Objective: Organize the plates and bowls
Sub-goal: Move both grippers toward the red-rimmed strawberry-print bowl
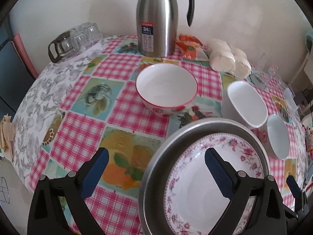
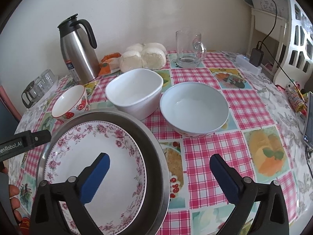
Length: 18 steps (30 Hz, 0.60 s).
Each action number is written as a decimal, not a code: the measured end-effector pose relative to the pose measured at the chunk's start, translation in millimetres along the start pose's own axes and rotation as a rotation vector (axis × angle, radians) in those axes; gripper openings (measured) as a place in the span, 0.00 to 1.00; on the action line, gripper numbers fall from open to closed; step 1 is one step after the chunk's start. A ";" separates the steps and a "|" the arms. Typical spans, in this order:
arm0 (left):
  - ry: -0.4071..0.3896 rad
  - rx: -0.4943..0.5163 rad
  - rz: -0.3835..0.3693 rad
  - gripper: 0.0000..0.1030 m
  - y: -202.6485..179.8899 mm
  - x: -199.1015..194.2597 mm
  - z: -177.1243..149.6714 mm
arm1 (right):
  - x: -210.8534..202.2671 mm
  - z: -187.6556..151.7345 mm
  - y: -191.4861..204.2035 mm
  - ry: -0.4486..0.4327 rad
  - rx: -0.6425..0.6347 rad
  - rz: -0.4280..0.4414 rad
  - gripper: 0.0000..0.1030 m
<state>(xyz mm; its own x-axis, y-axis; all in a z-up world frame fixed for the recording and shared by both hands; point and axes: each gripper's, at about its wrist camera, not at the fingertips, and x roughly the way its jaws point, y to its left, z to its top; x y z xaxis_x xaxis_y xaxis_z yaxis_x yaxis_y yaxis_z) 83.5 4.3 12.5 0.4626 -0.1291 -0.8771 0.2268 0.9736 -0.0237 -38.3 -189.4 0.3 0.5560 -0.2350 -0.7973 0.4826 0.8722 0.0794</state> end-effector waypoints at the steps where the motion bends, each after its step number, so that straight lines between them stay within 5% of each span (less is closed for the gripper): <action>1: -0.007 -0.007 -0.004 0.96 1.5 -0.5 1.1 | -0.3 0.4 -0.4 -0.003 0.003 0.001 1.00; 18: -0.133 -0.123 -0.105 0.96 8.1 -3.8 36.1 | -0.1 22.6 0.0 -0.064 0.063 0.070 1.00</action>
<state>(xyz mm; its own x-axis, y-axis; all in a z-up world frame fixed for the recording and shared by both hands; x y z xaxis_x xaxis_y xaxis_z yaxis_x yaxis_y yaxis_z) 114.6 5.9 32.9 0.5531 -0.2472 -0.7956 0.1775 0.9680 -0.1773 -23.1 -199.1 13.9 0.6310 -0.2031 -0.7487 0.4817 0.8591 0.1729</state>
